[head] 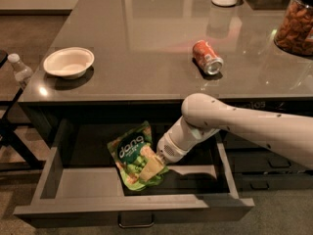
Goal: Place green rice chip bag into top drawer
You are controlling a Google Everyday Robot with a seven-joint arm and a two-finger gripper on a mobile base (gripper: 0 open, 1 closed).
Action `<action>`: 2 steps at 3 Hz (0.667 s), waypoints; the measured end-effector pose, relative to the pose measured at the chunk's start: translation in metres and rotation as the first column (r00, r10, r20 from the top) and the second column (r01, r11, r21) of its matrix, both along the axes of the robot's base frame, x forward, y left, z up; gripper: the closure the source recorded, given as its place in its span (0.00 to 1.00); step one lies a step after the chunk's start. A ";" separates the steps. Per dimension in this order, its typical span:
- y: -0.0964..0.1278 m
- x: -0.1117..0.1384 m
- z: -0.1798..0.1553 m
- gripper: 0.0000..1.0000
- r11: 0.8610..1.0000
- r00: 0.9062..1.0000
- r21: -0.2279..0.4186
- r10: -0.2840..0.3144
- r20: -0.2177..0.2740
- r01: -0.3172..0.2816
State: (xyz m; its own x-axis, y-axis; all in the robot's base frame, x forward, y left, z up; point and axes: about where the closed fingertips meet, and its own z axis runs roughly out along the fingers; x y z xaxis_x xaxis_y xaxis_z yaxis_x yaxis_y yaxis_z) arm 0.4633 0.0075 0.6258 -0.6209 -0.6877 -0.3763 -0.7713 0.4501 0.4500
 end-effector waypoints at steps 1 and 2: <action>0.004 -0.010 -0.009 1.00 1.000 1.000 -0.001 0.013 -0.026 -0.013; 0.004 -0.010 -0.009 0.81 1.000 1.000 -0.001 0.013 -0.026 -0.013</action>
Offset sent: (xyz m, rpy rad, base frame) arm -0.0085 0.0035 -0.0078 -0.0007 0.0220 0.0107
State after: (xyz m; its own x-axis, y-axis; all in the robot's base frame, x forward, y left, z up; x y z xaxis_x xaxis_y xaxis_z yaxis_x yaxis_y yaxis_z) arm 0.4532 0.0116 0.6166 -0.6217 -0.6958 -0.3597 -0.7650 0.4408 0.4695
